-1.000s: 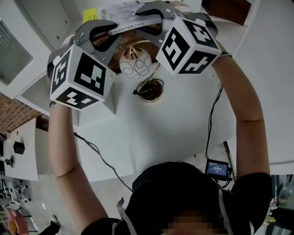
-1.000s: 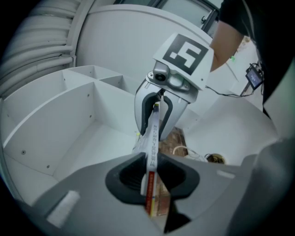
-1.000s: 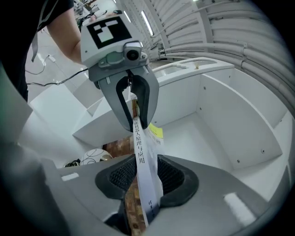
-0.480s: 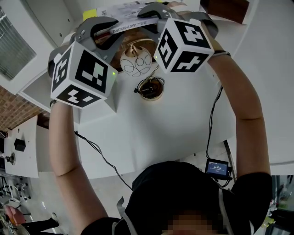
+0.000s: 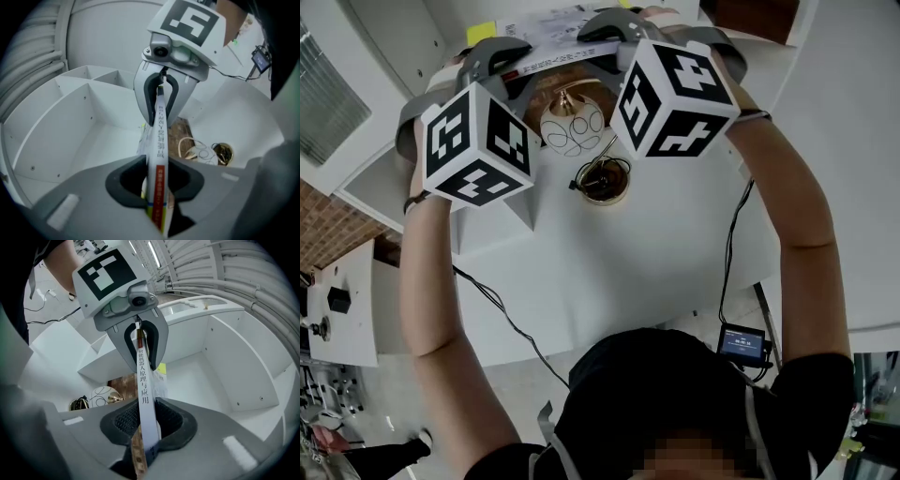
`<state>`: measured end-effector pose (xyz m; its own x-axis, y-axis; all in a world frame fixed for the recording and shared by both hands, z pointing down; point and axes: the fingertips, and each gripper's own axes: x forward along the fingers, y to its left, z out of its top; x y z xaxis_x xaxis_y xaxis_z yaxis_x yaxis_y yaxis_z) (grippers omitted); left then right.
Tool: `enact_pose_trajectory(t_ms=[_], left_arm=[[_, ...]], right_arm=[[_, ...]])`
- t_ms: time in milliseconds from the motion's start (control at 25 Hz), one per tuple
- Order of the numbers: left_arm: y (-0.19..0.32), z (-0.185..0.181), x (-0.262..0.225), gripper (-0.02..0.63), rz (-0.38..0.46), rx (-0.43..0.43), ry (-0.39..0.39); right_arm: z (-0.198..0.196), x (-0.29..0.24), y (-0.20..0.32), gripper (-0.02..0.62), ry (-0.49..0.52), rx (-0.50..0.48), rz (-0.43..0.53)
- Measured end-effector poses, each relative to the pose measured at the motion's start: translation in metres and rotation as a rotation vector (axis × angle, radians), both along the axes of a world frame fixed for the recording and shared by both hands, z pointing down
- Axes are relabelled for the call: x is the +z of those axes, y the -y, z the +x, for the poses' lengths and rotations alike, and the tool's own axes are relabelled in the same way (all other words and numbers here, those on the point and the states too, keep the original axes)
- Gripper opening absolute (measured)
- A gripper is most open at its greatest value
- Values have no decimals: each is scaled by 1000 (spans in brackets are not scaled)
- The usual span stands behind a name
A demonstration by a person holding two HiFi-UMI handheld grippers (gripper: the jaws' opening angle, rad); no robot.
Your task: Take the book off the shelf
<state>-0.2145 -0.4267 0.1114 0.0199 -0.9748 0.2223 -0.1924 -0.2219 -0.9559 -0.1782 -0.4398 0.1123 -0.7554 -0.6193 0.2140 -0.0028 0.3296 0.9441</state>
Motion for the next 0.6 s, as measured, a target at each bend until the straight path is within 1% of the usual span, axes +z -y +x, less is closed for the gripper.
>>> enact_pose_trajectory(t_ms=[400, 600], left_arm=[[-15, 9, 2, 86, -8, 18, -8], [-28, 15, 5, 83, 4, 17, 13]], right_arm=[[8, 2, -15, 78, 7, 13, 15], [15, 5, -27, 78, 12, 12, 16]])
